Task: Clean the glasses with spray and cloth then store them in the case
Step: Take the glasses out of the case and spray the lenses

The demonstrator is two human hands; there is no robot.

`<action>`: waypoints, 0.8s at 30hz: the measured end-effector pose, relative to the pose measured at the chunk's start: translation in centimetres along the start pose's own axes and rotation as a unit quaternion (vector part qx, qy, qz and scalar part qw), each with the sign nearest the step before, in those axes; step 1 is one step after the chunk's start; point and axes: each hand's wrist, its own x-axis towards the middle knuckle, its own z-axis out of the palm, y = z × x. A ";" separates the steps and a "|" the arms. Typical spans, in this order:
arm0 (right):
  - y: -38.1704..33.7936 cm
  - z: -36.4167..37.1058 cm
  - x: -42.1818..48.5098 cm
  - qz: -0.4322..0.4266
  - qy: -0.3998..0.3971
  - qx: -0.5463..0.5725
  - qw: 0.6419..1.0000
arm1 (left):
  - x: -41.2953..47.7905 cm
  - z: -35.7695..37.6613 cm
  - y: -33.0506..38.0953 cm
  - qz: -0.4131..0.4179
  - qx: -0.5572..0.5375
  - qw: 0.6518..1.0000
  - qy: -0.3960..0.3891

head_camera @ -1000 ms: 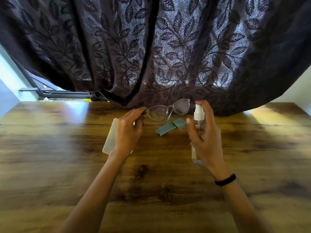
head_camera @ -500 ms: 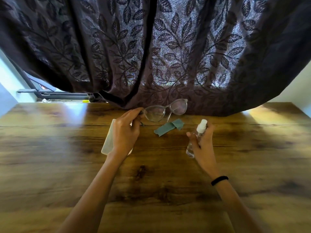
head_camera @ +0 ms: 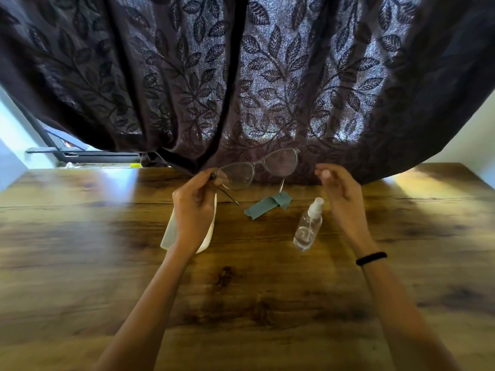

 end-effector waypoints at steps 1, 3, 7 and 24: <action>-0.1 -0.3 1.1 0.004 -0.026 -0.027 0.999 | 0.1 0.0 0.2 -0.010 -0.010 1.000 0.004; 0.0 -0.5 2.7 0.027 -0.093 -0.060 0.994 | 0.1 -0.1 0.3 -0.047 -0.041 0.998 0.003; -0.4 -0.2 4.3 0.088 -0.213 -0.042 0.972 | 0.2 -0.2 0.2 -0.092 -0.088 0.992 0.006; -4.2 3.5 4.6 -0.136 -0.112 -0.228 0.958 | 1.9 -1.5 -1.2 -0.007 0.144 0.983 -0.115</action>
